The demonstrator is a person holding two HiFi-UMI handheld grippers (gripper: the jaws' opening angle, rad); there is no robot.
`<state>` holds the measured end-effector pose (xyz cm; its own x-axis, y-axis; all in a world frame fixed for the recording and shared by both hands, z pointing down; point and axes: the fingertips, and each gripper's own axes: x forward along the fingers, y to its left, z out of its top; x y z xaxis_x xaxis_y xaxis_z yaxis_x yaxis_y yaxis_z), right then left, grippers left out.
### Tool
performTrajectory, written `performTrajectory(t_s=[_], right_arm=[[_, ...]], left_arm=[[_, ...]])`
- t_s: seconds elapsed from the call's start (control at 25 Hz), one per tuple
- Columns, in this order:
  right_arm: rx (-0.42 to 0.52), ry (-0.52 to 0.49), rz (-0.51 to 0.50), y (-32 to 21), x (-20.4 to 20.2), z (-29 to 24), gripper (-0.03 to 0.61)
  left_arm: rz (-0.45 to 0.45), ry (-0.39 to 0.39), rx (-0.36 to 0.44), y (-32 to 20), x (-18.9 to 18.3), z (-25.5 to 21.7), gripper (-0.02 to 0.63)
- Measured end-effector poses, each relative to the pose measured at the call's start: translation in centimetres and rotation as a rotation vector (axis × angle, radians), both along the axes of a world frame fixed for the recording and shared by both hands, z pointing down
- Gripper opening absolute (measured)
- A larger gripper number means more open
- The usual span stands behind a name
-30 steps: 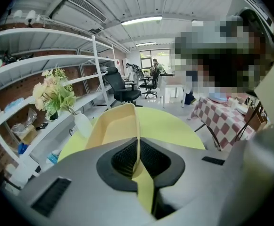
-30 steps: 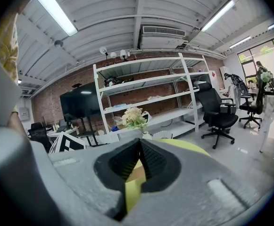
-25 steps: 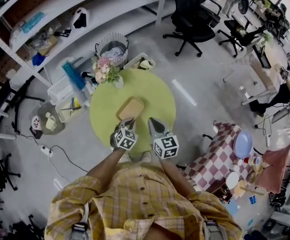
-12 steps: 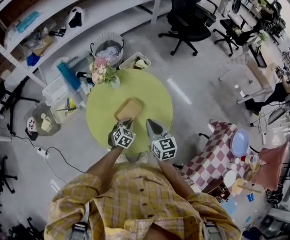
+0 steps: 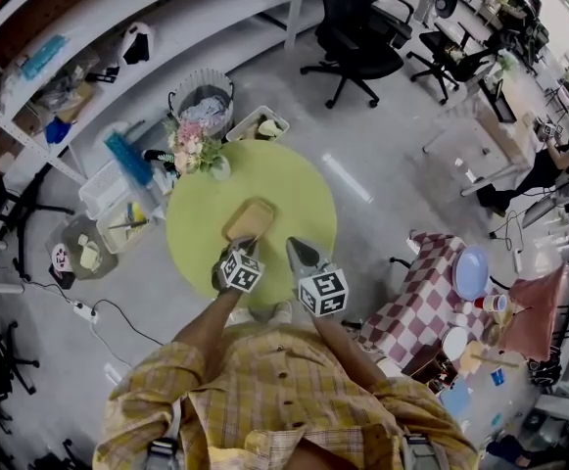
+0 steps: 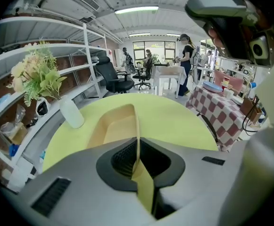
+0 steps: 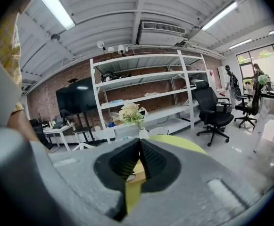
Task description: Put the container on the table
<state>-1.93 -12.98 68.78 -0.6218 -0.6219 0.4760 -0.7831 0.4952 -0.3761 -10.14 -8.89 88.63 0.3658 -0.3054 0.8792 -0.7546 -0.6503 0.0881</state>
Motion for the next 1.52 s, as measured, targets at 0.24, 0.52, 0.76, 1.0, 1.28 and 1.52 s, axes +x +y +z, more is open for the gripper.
performTrajectory(t_s=[0.24, 0.52, 0.76, 1.0, 1.28, 1.52], right_arm=[[-0.01, 0.004, 0.003, 0.1, 0.2, 0.2, -0.002], [-0.016, 0.005, 0.004, 0.3, 0.4, 0.4, -0.002], [-0.025, 0.007, 0.009, 0.4, 0.7, 0.5, -0.002], [-0.04, 0.004, 0.019, 0.4, 1.1, 0.7, -0.002], [-0.056, 0.007, -0.01, 1.0, 0.6, 0.9, -0.002], [-0.068, 0.006, 0.001, 0.9, 1.1, 1.1, -0.002]], left_arm=[[-0.018, 0.023, -0.057, 0.5, 0.0, 1.1, 0.018], [-0.033, 0.049, -0.105, 0.8, 0.2, 1.5, 0.018], [-0.039, 0.058, -0.136, 1.1, 0.3, 1.9, 0.018], [-0.059, 0.077, -0.174, 1.3, 0.2, 2.5, 0.018], [-0.084, 0.103, -0.196, 1.2, 0.4, 2.1, 0.05], [-0.125, 0.121, -0.185, 0.6, 0.4, 0.9, 0.061]])
